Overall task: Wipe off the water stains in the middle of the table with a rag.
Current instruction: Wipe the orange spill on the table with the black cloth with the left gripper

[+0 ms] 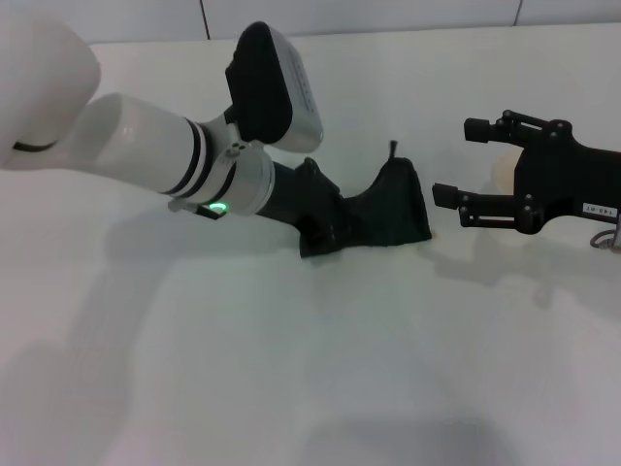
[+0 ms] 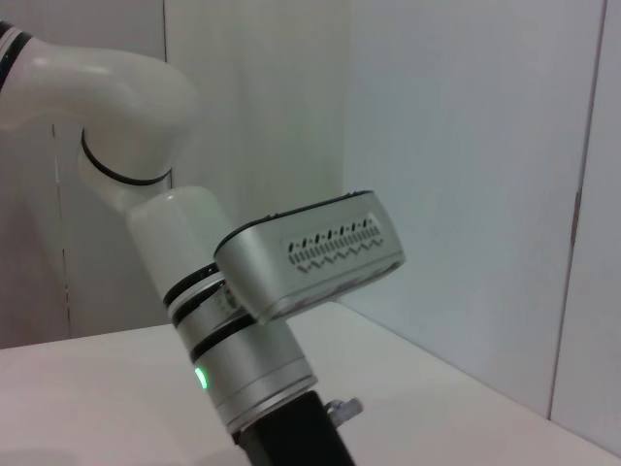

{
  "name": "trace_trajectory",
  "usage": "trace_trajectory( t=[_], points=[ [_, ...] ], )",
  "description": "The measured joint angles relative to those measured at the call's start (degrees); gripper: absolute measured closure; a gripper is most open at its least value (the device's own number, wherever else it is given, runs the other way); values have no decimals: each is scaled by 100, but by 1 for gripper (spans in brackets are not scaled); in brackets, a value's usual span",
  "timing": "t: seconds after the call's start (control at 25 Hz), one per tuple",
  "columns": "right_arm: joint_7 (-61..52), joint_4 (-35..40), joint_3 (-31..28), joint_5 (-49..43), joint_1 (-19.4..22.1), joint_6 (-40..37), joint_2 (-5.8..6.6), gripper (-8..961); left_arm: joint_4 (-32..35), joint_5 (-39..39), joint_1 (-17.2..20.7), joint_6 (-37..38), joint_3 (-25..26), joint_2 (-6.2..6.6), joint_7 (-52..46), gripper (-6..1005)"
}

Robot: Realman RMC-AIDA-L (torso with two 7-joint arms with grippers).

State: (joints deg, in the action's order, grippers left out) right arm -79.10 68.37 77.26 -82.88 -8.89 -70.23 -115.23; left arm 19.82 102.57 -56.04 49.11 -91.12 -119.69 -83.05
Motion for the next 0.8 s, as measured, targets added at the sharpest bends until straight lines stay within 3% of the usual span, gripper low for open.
trace_trajectory(
  t=[0.8],
  points=[
    [35, -9, 0, 68, 2, 41, 0, 97, 63, -472, -20, 980, 0, -2, 706, 898]
  ],
)
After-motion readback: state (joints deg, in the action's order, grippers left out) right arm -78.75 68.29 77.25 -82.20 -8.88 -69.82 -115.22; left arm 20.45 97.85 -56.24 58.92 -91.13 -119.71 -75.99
